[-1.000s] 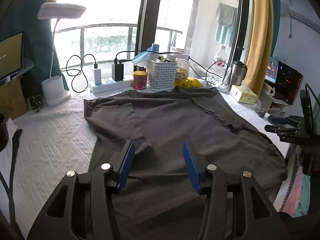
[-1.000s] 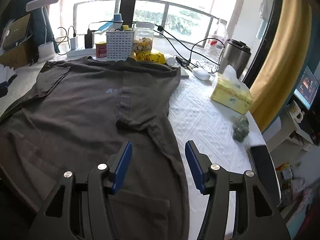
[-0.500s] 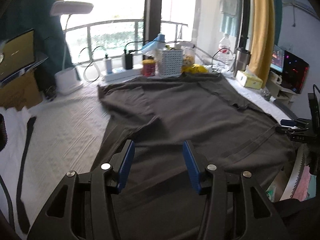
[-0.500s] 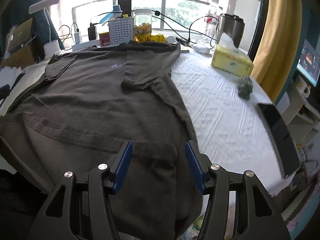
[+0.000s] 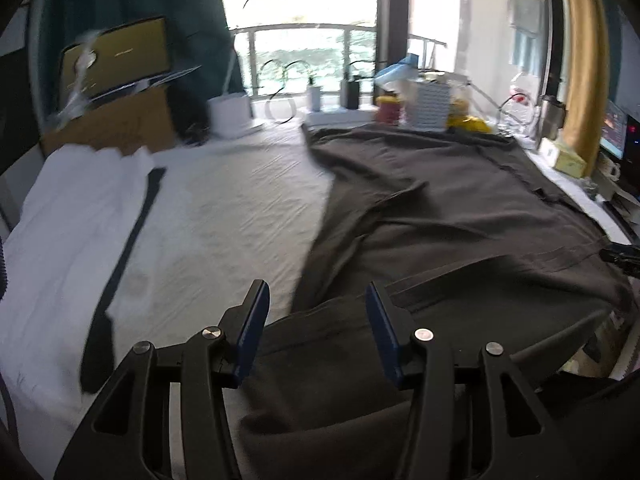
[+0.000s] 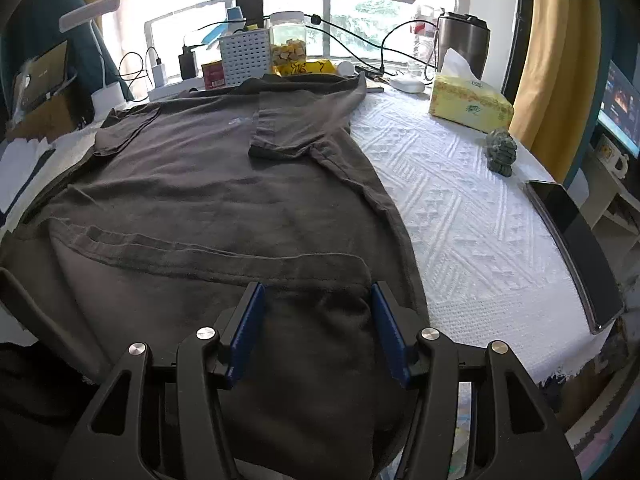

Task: Fold small clothes
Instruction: 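Move both tools to the shirt hem and close them on it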

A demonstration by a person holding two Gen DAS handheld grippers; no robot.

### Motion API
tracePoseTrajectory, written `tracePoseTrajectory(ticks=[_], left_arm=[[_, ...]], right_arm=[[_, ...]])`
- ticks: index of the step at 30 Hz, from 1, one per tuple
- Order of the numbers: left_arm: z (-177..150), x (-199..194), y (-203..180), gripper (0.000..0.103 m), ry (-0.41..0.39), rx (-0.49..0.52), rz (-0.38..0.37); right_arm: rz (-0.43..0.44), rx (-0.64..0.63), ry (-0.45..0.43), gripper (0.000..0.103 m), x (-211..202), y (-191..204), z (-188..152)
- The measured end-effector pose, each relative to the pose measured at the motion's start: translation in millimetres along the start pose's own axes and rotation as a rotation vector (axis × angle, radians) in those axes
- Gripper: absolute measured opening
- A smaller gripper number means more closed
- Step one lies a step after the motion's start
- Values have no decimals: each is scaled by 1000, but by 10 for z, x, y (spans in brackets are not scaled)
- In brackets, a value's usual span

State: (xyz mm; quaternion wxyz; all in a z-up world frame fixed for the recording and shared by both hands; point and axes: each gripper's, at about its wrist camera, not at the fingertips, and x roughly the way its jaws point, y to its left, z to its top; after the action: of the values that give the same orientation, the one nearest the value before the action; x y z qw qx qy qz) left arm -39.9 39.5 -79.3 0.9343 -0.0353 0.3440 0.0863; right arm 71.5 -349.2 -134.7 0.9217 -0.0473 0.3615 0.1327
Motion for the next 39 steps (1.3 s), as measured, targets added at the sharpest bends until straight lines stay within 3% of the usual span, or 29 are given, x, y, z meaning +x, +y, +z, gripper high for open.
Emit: tracePoseTrajectory(ticks=[7,12,17,19,21,23,39], left_arm=[[-167,66,240,50,56,-61,92],[-255,162,284,50,110,-97,50],[-287,179,141,49,113,-62,24],[-295,161,80,42,100,-29,9],[-309,161,44,20,101,-6,2],[-307,141,34,7,89,4,3],[114,-230,-6,6,-121,52,-5]], right_arm=[[-1,-7,0,58,0,19,-2],[-9,-26,0,58,6,87,-1],[5,-48,6,35,2,147,14],[13,-60,9,26,7,175,19],[19,-66,10,18,6,190,20],[10,-72,8,8,-2,185,27],[-29,-43,-70,8,-260,24,172]])
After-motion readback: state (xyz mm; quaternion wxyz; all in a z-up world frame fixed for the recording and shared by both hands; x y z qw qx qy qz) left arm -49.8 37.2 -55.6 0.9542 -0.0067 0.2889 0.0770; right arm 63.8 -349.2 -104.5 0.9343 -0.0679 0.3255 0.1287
